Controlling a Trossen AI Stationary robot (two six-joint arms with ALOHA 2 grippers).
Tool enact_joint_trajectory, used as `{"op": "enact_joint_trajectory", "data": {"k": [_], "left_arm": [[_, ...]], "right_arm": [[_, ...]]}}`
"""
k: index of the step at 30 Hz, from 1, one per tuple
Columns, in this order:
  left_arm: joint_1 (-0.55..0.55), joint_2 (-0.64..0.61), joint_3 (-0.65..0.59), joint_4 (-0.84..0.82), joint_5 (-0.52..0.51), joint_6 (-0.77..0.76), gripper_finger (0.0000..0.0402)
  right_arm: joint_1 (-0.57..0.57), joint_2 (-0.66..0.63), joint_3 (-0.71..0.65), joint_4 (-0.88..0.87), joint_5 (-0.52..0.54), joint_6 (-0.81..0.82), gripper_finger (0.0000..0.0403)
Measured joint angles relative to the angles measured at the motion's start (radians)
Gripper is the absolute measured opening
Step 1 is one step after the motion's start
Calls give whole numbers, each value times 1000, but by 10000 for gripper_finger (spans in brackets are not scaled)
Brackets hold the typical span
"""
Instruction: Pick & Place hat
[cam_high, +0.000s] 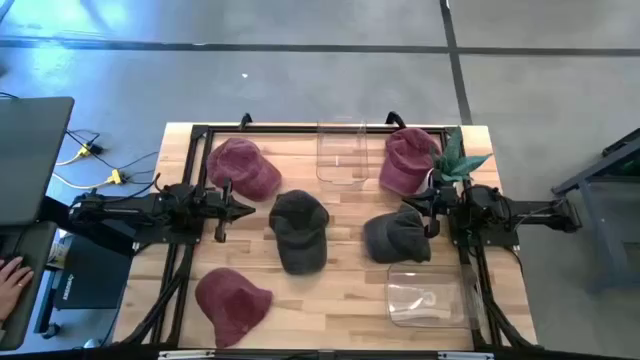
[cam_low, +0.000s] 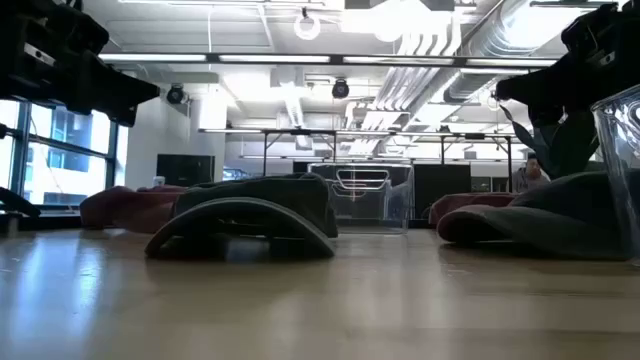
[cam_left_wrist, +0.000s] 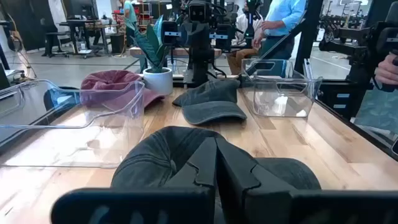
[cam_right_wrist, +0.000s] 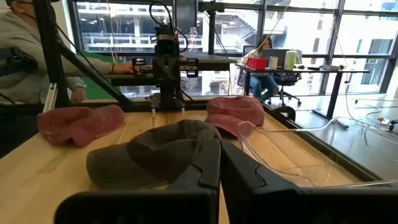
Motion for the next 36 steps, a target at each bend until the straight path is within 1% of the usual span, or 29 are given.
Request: {"op": "enact_joint_trajectory", "data": {"k": [12,13,17,19,24,28,32,34,36], "left_arm": [[0,0,0,0,-4,0,0],[0,0,0,1,-13,-4,0],[0,0,0,21,-110,-19,0],[0,0,0,26,-140,-19,0],[0,36,6,53,-144,-19,1],[0,118,36,64,-122,-48,17],[-1,254,55,224,-51,-64,56],[-12,337,69,279,-48,-55,79],[-42,437,105,283,-87,-31,98]], "right_arm": [[0,0,0,-1,0,4,5],[0,0,0,-1,0,4,4],[0,0,0,-1,13,4,1],[0,0,0,-1,13,4,2],[0,0,0,-1,13,0,6],[0,0,0,-1,14,0,3],[0,0,0,-1,14,-1,2],[0,0,0,-1,15,-1,4],[0,0,0,-1,15,3,6]]}}
